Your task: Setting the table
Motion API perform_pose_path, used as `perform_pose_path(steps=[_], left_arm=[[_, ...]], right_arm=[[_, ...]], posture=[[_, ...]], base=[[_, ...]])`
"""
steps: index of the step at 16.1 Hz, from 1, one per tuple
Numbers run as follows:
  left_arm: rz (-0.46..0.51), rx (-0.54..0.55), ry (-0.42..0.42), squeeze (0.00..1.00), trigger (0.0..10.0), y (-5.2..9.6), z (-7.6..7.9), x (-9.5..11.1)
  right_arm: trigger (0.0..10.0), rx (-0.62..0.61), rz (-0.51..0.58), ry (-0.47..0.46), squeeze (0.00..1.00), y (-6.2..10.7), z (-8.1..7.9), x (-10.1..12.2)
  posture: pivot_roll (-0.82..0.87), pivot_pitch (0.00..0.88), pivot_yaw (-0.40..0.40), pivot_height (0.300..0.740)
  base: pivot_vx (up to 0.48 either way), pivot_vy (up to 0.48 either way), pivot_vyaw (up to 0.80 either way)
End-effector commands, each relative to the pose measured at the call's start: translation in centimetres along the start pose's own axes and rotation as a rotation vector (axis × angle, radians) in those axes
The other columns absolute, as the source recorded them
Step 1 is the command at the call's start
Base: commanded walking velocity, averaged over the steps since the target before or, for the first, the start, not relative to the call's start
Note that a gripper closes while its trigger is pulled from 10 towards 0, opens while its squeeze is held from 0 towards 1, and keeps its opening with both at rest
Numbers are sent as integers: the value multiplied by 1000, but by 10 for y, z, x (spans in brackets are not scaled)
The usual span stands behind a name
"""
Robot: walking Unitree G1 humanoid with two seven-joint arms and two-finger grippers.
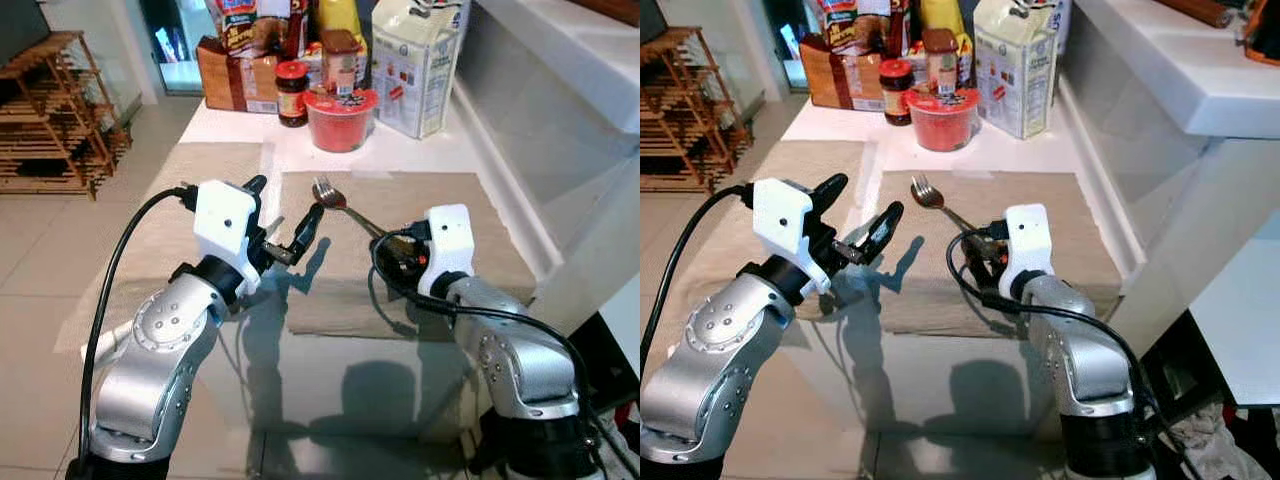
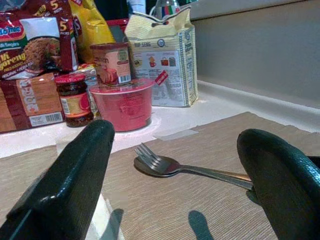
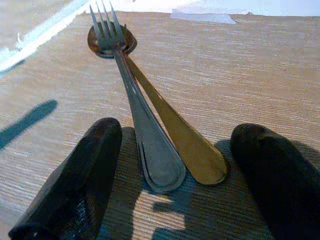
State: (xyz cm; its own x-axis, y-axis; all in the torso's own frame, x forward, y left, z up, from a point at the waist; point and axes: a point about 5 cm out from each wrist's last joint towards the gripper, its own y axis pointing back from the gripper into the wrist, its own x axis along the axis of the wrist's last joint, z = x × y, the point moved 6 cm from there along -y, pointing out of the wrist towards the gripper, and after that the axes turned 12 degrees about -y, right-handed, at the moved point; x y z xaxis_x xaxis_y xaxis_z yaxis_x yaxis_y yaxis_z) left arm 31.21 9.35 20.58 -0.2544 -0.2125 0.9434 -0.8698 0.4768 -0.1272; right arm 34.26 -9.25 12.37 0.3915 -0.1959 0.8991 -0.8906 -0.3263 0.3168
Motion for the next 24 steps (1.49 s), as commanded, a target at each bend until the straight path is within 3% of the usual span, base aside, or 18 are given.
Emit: perform_pose_path(steps=[1,4,5,6,10,15,24], left_arm=[[-10,-12,-9,0,10000,1,0,0],[-79,-42,-29,0,10000,10,0,-16],[-181,-63,-66,0,10000,29,-3,-43],[-220,-56,-122,0,10000,41,-6,-56],[-249,-1,-259,0,10000,64,-9,-85],[-164,19,-287,0,10000,57,-9,-76],[-141,23,-281,0,10000,58,-8,-74]], right_arm=[[10000,50,-82,-45,0,-6,-12,-18],[10000,93,-96,-68,0,-9,-25,-19],[10000,129,-103,-71,0,-14,-36,-18],[10000,148,-104,-72,0,-16,-42,-17],[10000,187,-95,-48,0,-19,-54,-13],[10000,211,-93,-39,0,-21,-61,-11],[10000,305,-79,-76,0,-21,-86,-6]], posture=[[-75,0,33,740],[-61,0,28,740],[-42,0,28,740],[-40,0,28,740],[-33,0,25,740],[-34,0,19,740],[-28,0,17,740]], base=[[0,0,0],[0,0,0],[0,0,0],[0,0,0],[0,0,0],[0,0,0],[0,0,0]])
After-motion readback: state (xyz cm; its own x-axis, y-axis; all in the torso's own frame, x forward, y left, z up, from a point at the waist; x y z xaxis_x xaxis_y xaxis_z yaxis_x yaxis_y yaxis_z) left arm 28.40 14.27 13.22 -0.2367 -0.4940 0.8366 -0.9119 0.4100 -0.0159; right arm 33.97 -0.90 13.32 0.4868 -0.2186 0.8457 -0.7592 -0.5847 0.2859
